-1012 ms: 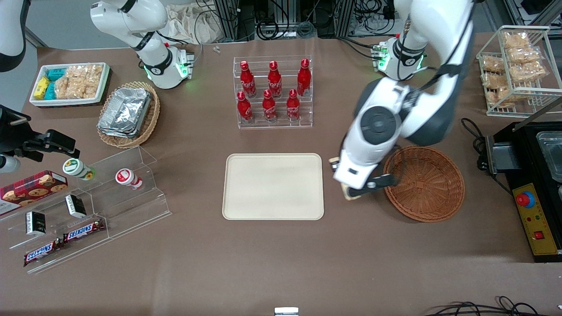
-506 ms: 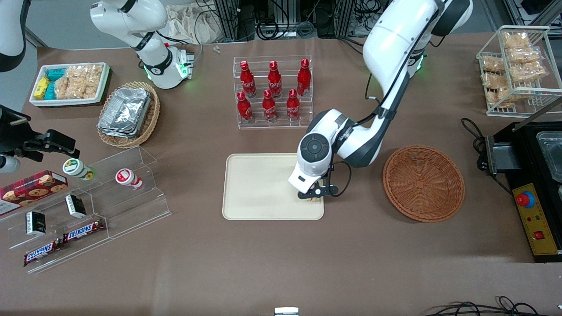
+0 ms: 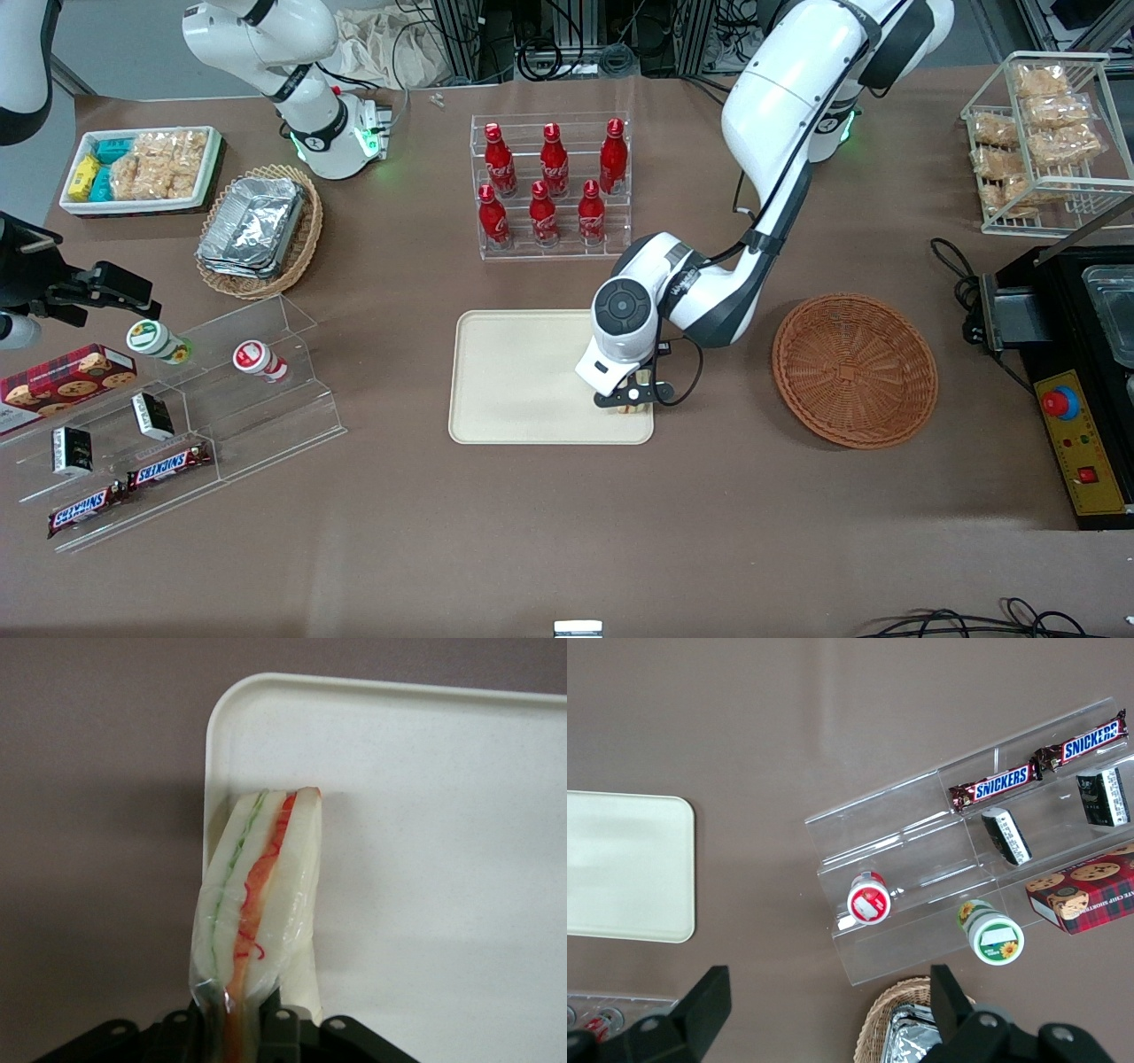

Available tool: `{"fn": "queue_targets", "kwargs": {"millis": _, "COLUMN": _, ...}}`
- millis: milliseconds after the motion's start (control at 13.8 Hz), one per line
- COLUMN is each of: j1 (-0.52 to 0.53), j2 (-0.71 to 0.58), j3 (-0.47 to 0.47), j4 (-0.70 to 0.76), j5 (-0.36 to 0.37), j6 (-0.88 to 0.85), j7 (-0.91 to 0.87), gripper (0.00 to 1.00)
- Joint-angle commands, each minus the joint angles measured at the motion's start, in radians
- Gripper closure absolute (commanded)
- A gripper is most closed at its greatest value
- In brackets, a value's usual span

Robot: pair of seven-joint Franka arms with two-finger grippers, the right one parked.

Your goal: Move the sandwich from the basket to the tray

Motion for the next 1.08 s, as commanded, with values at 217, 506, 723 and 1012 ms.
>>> {"fn": "queue_targets", "kwargs": {"millis": 217, "j1": -0.007, "j2": -0.005, "j3": 0.012, "j4": 0.041, "j5": 0.004, "j6": -0.004, "j7": -0.013, "gripper": 0.0}}
{"fn": "queue_targets", "kwargs": {"millis": 506, "j1": 0.026, "j2": -0.115, "j3": 0.023, "j4": 0.023, "j5": -0.001, "j6": -0.056, "j7": -0.012, "gripper": 0.0}}
{"fn": "queue_targets", "kwargs": {"millis": 723, "j1": 0.112, "j2": -0.238, "j3": 0.017, "j4": 0.002, "j5": -0.004, "j6": -0.194, "j7": 0.008, "gripper": 0.0}}
{"fn": "queue_targets", "kwargs": {"millis": 1012, "j1": 0.225, "j2": -0.48, "j3": 0.017, "j4": -0.211, "j5": -0.01, "j6": -0.202, "j7": 0.129, "gripper": 0.0}}
